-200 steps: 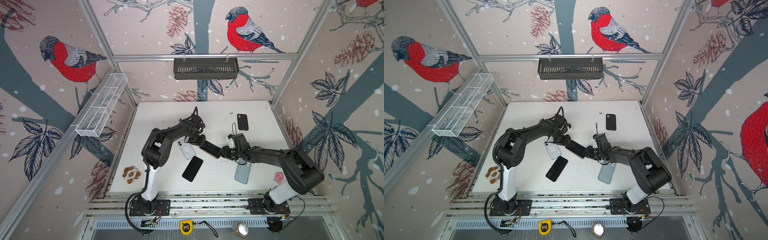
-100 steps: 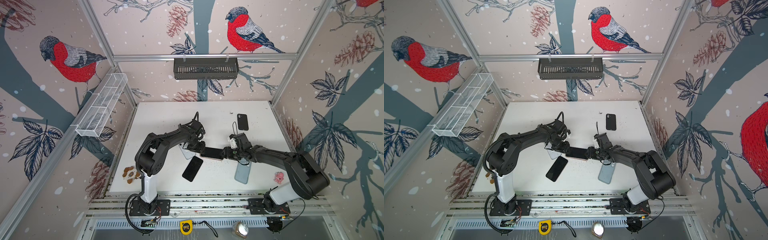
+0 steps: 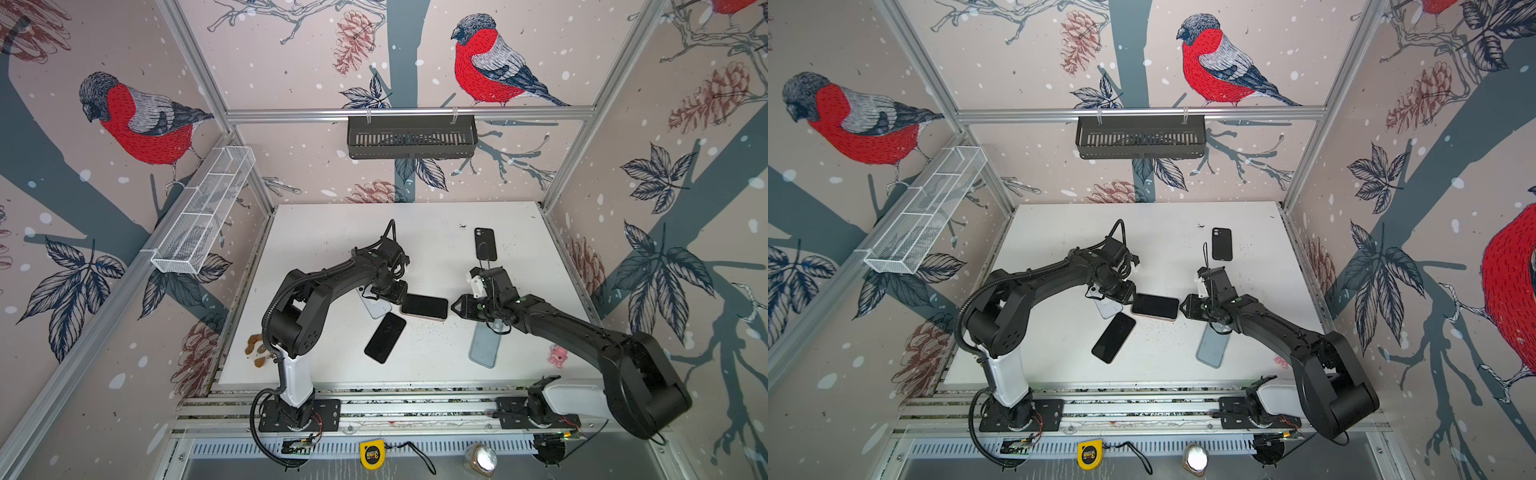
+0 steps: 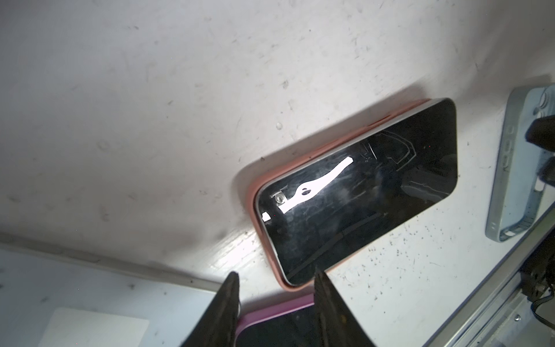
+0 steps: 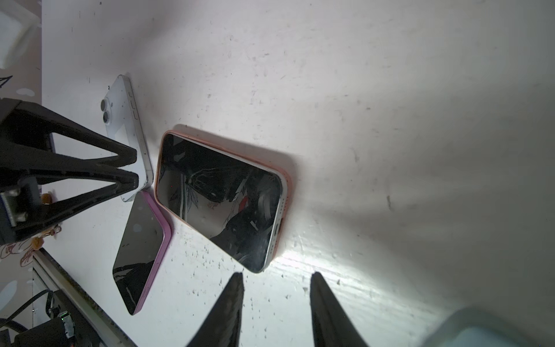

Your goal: Put the phone into the phone case

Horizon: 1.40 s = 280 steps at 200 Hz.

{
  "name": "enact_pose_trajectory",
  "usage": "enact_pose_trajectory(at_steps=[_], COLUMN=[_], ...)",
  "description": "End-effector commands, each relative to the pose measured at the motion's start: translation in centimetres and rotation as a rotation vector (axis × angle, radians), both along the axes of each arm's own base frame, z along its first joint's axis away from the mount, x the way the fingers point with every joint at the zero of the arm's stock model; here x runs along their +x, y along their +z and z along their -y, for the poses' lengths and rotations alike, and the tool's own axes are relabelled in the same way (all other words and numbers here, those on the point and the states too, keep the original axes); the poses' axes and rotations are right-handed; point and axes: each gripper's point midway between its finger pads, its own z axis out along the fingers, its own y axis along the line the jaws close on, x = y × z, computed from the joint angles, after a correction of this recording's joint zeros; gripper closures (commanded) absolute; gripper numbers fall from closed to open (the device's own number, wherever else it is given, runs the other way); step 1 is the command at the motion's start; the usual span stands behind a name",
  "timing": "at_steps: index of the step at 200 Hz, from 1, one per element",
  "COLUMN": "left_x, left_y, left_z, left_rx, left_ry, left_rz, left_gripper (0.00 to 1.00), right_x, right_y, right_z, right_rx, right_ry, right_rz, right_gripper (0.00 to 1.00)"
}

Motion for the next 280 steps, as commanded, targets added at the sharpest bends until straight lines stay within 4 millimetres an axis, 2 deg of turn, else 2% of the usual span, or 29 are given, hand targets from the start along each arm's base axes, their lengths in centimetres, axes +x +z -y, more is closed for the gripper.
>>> enact_pose_trajectory(at_steps=[1, 22, 58, 100, 140, 171, 242, 280], left_x=[0.0, 0.4, 1.1, 1.4, 0.6, 0.3, -0.3, -0.9], left_y=[-0.5, -0.6, -0.8, -1.5, -3.3, -3.6, -4.3, -5.8], left_z=[0.4, 0.9, 0.1, -0.4, -0.4, 0.1, -0.2, -0.2], left_rx=[-0.002, -0.007, 0.011, 0.028, 0.041, 0.015, 0.033, 0.055], left_ry=[-0.022, -0.024, 0.0, 0.005, 0.001, -0.009, -0.014, -0.015], left_rz=[-0.006, -0.011, -0.012, -0.021, -0.082, -0.113, -0.132, -0.176], left_gripper=[0.57, 0.57, 0.59, 0.59, 0.59, 0.61, 0.63, 0.64], right_x=[-0.5, -0.9, -1.2, -0.2, 0.2, 0.1, 1.5, 1.3], right_y=[-0.6, -0.8, -1.0, -1.2, -2.4, -2.8, -1.5, -3.1], right_z=[0.2, 0.0, 0.4, -0.8, -0.9, -1.0, -1.6, -1.5], right_rx=[-0.007, 0.006, -0.009, 0.04, 0.046, 0.041, 0.079, 0.062], right_ry=[0.002, 0.0, 0.014, 0.026, 0.016, 0.029, 0.023, 0.018], right_rz=[-0.035, -0.06, -0.06, -0.078, -0.112, -0.114, -0.08, -0.118], right_gripper=[0.74, 0.74, 0.71, 0.71, 0.71, 0.72, 0.72, 0.74])
